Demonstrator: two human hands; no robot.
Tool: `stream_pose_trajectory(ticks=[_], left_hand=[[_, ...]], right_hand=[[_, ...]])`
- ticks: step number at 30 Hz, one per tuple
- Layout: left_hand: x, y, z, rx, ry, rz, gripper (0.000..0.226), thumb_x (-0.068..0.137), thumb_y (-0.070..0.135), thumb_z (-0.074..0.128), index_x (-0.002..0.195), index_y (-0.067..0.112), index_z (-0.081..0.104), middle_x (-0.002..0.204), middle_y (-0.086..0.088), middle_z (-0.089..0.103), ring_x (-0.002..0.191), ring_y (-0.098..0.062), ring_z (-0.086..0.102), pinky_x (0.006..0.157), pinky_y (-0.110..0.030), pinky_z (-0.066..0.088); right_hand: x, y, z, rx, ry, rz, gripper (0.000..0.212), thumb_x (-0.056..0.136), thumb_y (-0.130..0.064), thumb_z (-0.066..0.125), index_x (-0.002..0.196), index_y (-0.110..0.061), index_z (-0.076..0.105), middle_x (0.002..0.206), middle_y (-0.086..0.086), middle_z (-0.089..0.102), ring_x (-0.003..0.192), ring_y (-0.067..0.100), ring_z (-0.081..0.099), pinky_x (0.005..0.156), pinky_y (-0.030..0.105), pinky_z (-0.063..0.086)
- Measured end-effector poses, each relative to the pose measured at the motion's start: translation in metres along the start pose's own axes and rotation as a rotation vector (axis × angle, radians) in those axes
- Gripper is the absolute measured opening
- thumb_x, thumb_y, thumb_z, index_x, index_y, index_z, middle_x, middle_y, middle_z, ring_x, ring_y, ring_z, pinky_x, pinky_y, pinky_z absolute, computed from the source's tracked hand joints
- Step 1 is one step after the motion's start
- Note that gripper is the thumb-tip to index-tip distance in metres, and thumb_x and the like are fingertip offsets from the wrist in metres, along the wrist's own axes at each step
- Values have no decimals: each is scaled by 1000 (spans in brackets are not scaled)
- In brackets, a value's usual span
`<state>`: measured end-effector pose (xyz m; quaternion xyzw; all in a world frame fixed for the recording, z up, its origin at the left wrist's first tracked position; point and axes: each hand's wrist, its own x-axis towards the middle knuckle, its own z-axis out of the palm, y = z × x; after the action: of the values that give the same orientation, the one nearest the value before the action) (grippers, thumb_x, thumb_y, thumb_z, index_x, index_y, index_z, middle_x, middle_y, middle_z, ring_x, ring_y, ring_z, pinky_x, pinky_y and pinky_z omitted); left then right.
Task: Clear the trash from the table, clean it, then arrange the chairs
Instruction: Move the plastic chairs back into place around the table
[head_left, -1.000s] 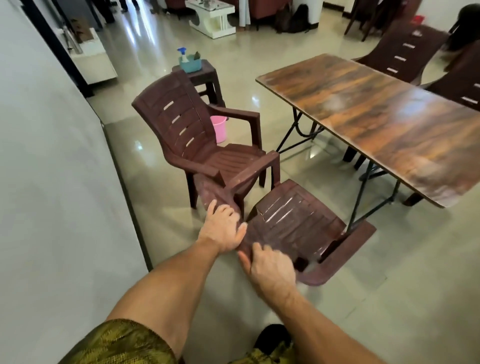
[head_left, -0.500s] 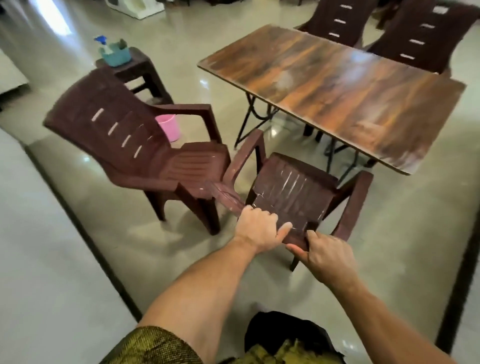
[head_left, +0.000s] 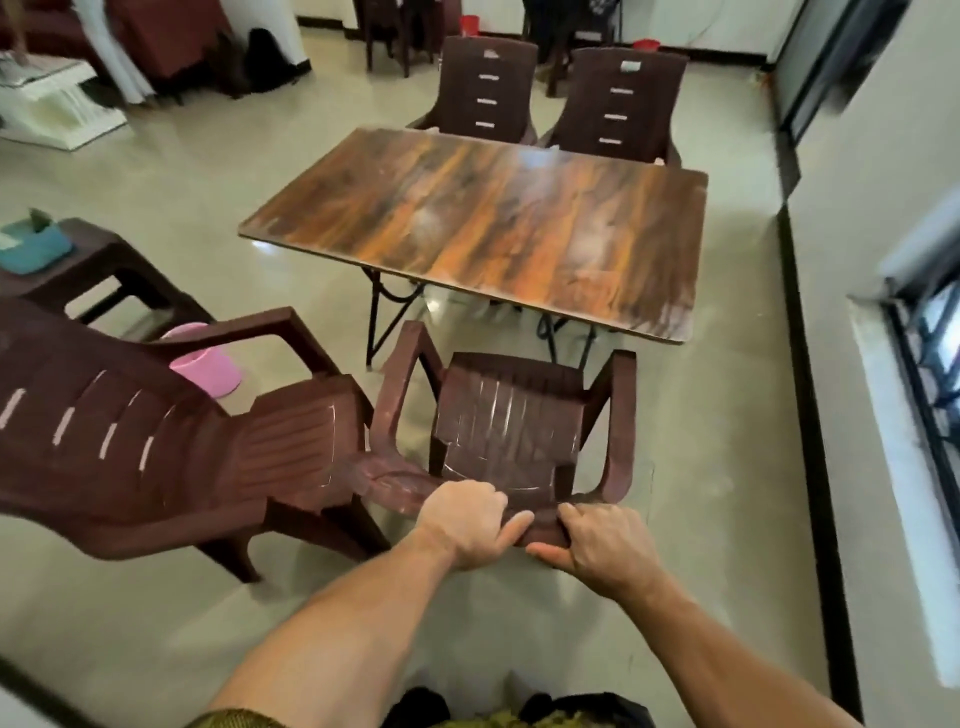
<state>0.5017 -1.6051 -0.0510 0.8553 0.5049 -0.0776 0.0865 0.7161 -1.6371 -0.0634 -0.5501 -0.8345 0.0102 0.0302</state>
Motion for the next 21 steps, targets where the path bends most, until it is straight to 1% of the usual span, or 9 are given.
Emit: stream_pose_trajectory(ticks=[1,2,4,6,9,11,15,18,21], left_hand=[[-2,-6,-2,9,0,17,66,98,66,23,98,17,67,104,-6,69,101,-30,66,83,-43,49],[-5,-7,0,12,-6,28,66,98,67,23,98,18,67,104,-6,69,101,-30,66,83,-43,49],[-8,-21,-1,26,2,56,67,96,68,22,97,19,67,104,-5,69,101,-30,66,83,-43,51],[-6,-31,-3,21,-5,74,67,96,68,21,97,18,66,104,-6,69,100,-30,66,82,-43,51],[0,-39,-10,28,6,82,66,97,66,23,98,17,67,104,-7,70,101,-31,66,83,-43,50],[4,-41,-12,30,5,95,65,98,65,24,99,16,67,104,-8,70,101,-31,66,82,-43,49],[4,-45,-10,9,-6,119,65,98,66,25,100,17,67,104,-7,69,100,-31,65,82,-43,48],[4,-50,-9,15,-59,254,69,95,70,24,107,16,64,106,-8,67,100,-31,64,84,-43,50],[-3,-65,-9,72,-113,399,77,88,74,20,117,15,61,112,-8,65,102,-32,62,85,-44,51]], right_hand=[[0,-7,1,8,-3,32,84,81,-91,16,94,-22,62,93,0,73,83,25,70,62,35,44],[-5,-14,3,14,21,46,82,81,-91,18,92,-23,62,90,-1,73,80,24,70,60,35,45],[-3,-28,5,-11,86,63,77,83,-90,22,77,-24,62,71,-2,71,61,21,68,49,32,46],[2,-35,8,-22,96,106,75,84,-89,24,70,-24,59,63,-3,67,53,22,65,44,32,46],[11,-39,8,0,96,136,78,83,-89,19,78,-24,61,71,-3,69,63,23,68,53,35,48],[15,-35,8,-5,126,109,75,85,-88,22,76,-25,62,69,-4,68,60,21,66,53,34,48],[17,-36,11,8,93,105,68,87,-85,31,71,-25,60,63,-5,65,56,19,64,53,33,50],[8,-37,14,32,129,160,69,86,-87,30,72,-26,59,67,-7,66,60,18,65,56,33,51],[2,-41,14,-23,122,167,72,86,-88,25,67,-26,57,60,-6,64,53,17,63,47,31,47]])
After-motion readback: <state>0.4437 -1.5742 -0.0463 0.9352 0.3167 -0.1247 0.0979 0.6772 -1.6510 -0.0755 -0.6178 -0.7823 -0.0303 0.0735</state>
